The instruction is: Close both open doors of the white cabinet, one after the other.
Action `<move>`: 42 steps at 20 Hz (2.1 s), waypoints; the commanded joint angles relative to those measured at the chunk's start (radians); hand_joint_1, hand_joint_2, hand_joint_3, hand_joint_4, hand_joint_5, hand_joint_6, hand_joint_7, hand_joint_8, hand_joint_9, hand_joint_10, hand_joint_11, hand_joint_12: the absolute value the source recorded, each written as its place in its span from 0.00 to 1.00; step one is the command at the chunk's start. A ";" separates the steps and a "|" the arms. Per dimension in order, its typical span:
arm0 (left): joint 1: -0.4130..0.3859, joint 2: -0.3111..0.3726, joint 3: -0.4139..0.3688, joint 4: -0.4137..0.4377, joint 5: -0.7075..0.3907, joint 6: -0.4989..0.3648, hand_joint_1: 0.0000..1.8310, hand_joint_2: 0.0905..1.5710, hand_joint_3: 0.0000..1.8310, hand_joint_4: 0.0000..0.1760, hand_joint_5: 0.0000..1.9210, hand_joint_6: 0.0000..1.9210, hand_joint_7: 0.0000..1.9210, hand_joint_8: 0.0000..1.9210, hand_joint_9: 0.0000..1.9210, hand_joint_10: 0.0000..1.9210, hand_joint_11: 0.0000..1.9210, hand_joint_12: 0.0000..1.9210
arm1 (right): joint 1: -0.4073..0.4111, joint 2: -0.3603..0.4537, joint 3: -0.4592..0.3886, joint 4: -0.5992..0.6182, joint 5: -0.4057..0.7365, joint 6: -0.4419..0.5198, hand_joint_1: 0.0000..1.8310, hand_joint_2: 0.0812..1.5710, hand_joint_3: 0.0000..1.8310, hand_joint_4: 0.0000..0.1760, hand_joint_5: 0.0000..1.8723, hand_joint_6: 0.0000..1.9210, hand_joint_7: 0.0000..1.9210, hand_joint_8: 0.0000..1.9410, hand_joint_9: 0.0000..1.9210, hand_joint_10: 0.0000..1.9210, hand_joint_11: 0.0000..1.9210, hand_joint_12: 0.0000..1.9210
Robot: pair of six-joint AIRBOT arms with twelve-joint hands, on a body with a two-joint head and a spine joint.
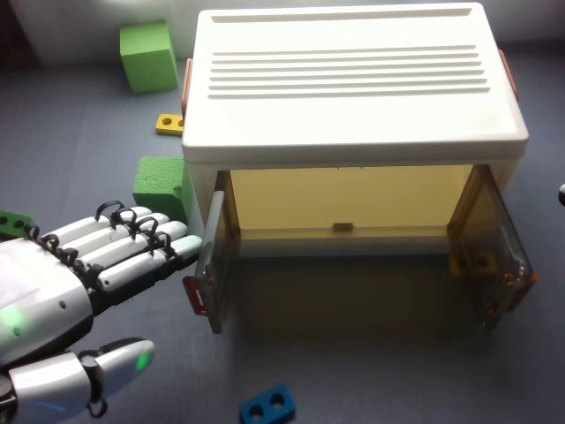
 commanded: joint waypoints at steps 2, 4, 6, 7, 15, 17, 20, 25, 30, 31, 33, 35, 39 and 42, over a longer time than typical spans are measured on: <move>-0.022 -0.008 0.007 0.009 -0.105 -0.011 0.00 1.00 0.08 0.00 0.00 0.00 0.00 0.00 0.00 0.00 0.01 0.05 | 0.003 -0.002 0.005 0.024 0.116 0.003 0.00 0.87 0.00 0.05 0.00 0.00 0.00 0.00 0.00 0.00 0.01 0.00; -0.037 -0.015 0.012 0.023 -0.096 -0.019 0.00 1.00 0.09 0.00 0.00 0.00 0.00 0.00 0.00 0.00 0.01 0.05 | 0.003 -0.003 0.006 0.024 0.114 0.003 0.00 0.86 0.00 0.16 0.01 0.00 0.00 0.00 0.00 0.00 0.02 0.01; -0.048 -0.020 0.017 0.034 -0.088 -0.025 0.00 1.00 0.10 0.00 0.01 0.00 0.00 0.00 0.00 0.00 0.01 0.06 | 0.003 -0.004 0.007 0.024 0.112 0.003 0.00 0.86 0.00 0.10 0.01 0.00 0.00 0.00 0.00 0.00 0.02 0.00; -0.053 -0.025 0.020 0.039 -0.084 -0.028 0.00 1.00 0.09 0.00 0.01 0.00 0.00 0.00 0.00 0.00 0.00 0.12 | 0.003 -0.005 0.008 0.025 0.111 0.004 0.00 0.86 0.00 0.06 0.01 0.00 0.00 0.00 0.00 0.00 0.01 0.00; -0.080 -0.045 0.030 0.059 -0.078 -0.036 0.00 1.00 0.12 0.00 0.00 0.00 0.00 0.00 0.00 0.00 0.00 0.02 | 0.003 -0.005 0.008 0.025 0.111 0.004 0.00 0.87 0.00 0.01 0.01 0.00 0.00 0.00 0.00 0.00 0.02 0.00; -0.095 -0.051 0.036 0.070 -0.068 -0.040 0.00 1.00 0.11 0.00 0.00 0.00 0.00 0.00 0.00 0.00 0.00 0.01 | 0.003 -0.005 0.008 0.025 0.111 0.004 0.00 0.86 0.00 0.00 0.01 0.00 0.00 0.00 0.00 0.00 0.02 0.00; -0.126 -0.062 0.044 0.103 -0.050 -0.055 0.00 1.00 0.10 0.00 0.00 0.00 0.00 0.00 0.00 0.00 0.00 0.00 | 0.003 -0.005 0.008 0.026 0.111 0.004 0.00 0.86 0.00 0.11 0.01 0.00 0.00 0.00 0.00 0.00 0.03 0.00; -0.175 -0.090 0.064 0.166 -0.007 -0.098 0.00 1.00 0.08 0.00 0.00 0.00 0.00 0.00 0.00 0.00 0.00 0.00 | 0.003 -0.005 0.008 0.027 0.111 0.004 0.00 0.87 0.00 0.12 0.01 0.00 0.00 0.00 0.00 0.00 0.02 0.00; -0.223 -0.118 0.084 0.211 0.023 -0.120 0.00 1.00 0.10 0.00 0.01 0.00 0.00 0.00 0.00 0.00 0.00 0.00 | 0.003 -0.006 0.008 0.028 0.111 0.004 0.00 0.86 0.00 0.00 0.01 0.00 0.00 0.00 0.00 0.00 0.01 0.00; -0.229 -0.124 0.087 0.213 0.026 -0.120 0.00 1.00 0.11 0.00 0.00 0.00 0.00 0.00 0.00 0.00 0.00 0.00 | 0.003 -0.006 0.008 0.028 0.111 0.004 0.00 0.86 0.00 0.00 0.01 0.00 0.00 0.00 0.00 0.00 0.01 0.00; -0.242 -0.140 0.098 0.212 0.030 -0.120 0.00 1.00 0.13 0.00 0.00 0.00 0.00 0.00 0.00 0.00 0.01 0.01 | 0.003 -0.007 0.008 0.029 0.111 0.004 0.00 0.86 0.00 0.00 0.01 0.00 0.00 0.00 0.00 0.00 0.01 0.00; -0.259 -0.155 0.107 0.215 0.044 -0.120 0.00 1.00 0.11 0.00 0.00 0.00 0.00 0.00 0.00 0.00 0.01 0.00 | 0.003 -0.008 0.009 0.029 0.112 0.004 0.00 0.87 0.00 0.00 0.01 0.00 0.00 0.00 0.00 0.00 0.02 0.00; -0.276 -0.170 0.119 0.218 0.054 -0.119 0.00 1.00 0.08 0.00 0.00 0.00 0.00 0.00 0.00 0.00 0.02 0.01 | 0.003 -0.009 0.009 0.029 0.112 0.004 0.00 0.86 0.00 0.00 0.02 0.00 0.00 0.00 0.00 0.00 0.02 0.00; -0.289 -0.171 0.123 0.218 0.058 -0.118 0.00 1.00 0.08 0.00 0.00 0.00 0.00 0.00 0.00 0.00 0.00 0.00 | 0.003 -0.009 0.008 0.025 0.112 0.004 0.00 0.84 0.00 0.00 0.02 0.00 0.00 0.00 0.00 0.00 0.02 0.00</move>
